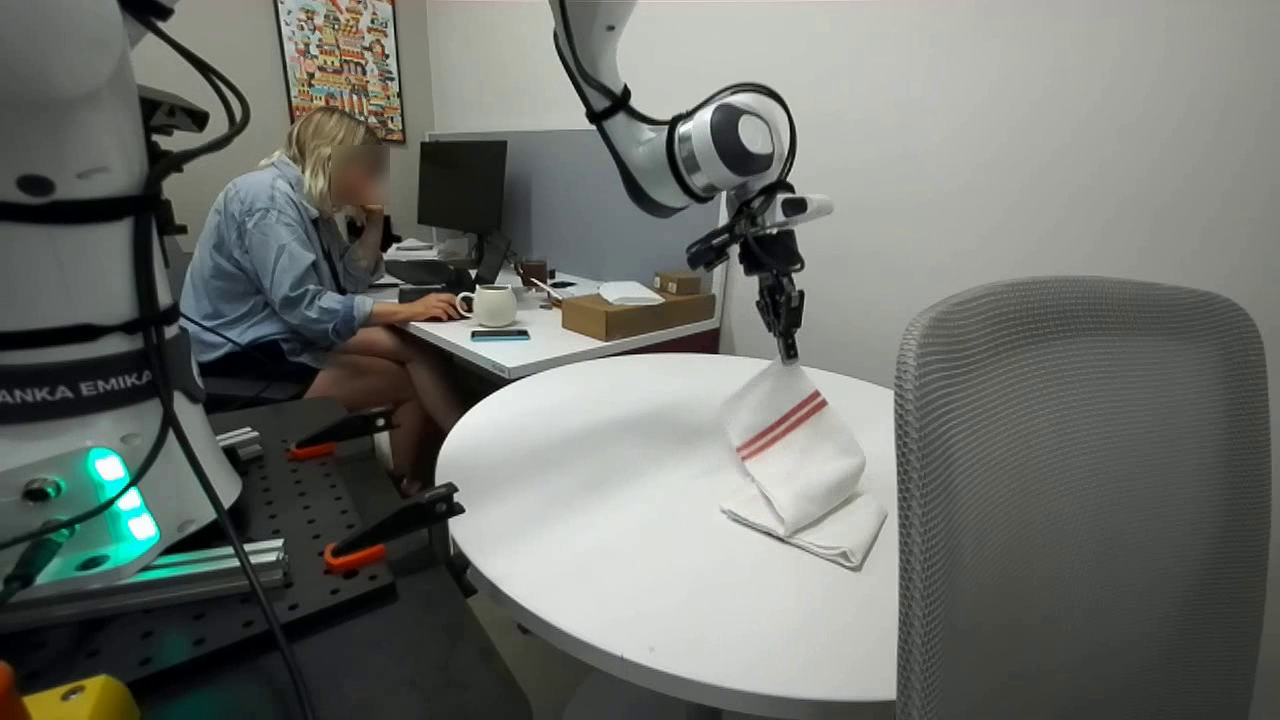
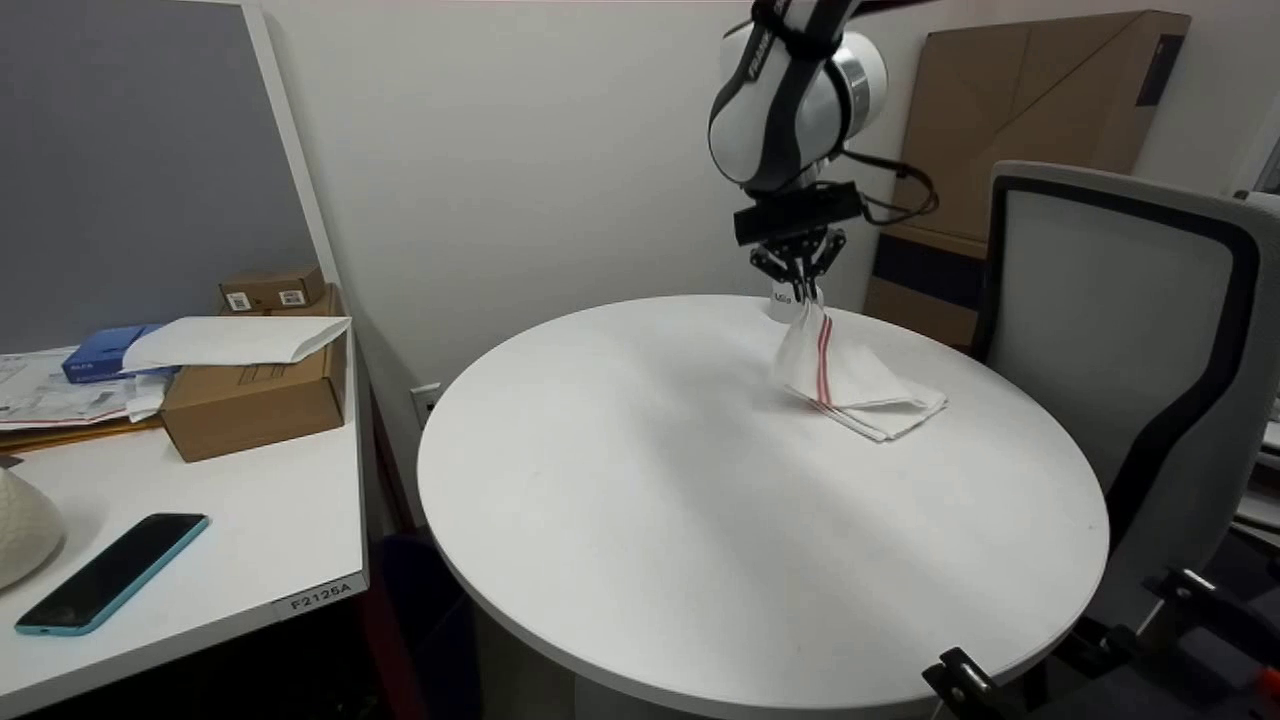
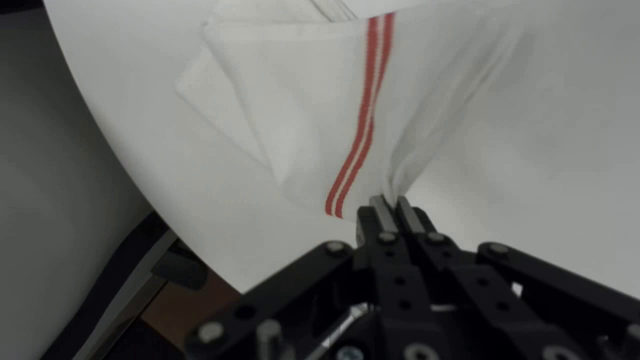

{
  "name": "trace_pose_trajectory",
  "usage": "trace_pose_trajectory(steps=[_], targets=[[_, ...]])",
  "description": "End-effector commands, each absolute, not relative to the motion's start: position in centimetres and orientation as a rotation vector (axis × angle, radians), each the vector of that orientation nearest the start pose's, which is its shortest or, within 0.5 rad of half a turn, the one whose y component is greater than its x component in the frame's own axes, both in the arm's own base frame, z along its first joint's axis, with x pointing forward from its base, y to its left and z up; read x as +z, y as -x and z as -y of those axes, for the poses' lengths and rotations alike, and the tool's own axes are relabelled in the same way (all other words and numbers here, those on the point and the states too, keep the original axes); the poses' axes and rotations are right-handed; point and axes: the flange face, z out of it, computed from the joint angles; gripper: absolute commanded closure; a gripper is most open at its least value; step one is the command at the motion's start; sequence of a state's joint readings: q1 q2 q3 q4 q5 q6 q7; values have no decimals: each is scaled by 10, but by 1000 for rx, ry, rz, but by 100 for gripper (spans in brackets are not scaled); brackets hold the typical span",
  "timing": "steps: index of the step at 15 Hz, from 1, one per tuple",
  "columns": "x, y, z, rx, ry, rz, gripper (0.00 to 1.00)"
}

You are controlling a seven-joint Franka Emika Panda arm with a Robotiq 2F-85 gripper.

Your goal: Put the tea towel on the back of the chair

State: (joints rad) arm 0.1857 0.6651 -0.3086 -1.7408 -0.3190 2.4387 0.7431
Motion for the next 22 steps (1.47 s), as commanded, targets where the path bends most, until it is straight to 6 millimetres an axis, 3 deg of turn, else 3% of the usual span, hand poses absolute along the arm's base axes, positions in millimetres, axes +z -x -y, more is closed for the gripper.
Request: trace_pose_trajectory(steps=[1,5,9,12,15,18,22], targets=[[311,-664,63,-313,3300,-1035,99],[417,-658,56,-340,3256,-1022,99],[504,-654,50,-363,3243,-923,99],[565,-656,60,-410,3278,-830,99],[624,-657,94,-460,3310,-756,99],[673,-646,136,-512,3346,-694,99],[722,-627,194,-601,3328,-731,99]])
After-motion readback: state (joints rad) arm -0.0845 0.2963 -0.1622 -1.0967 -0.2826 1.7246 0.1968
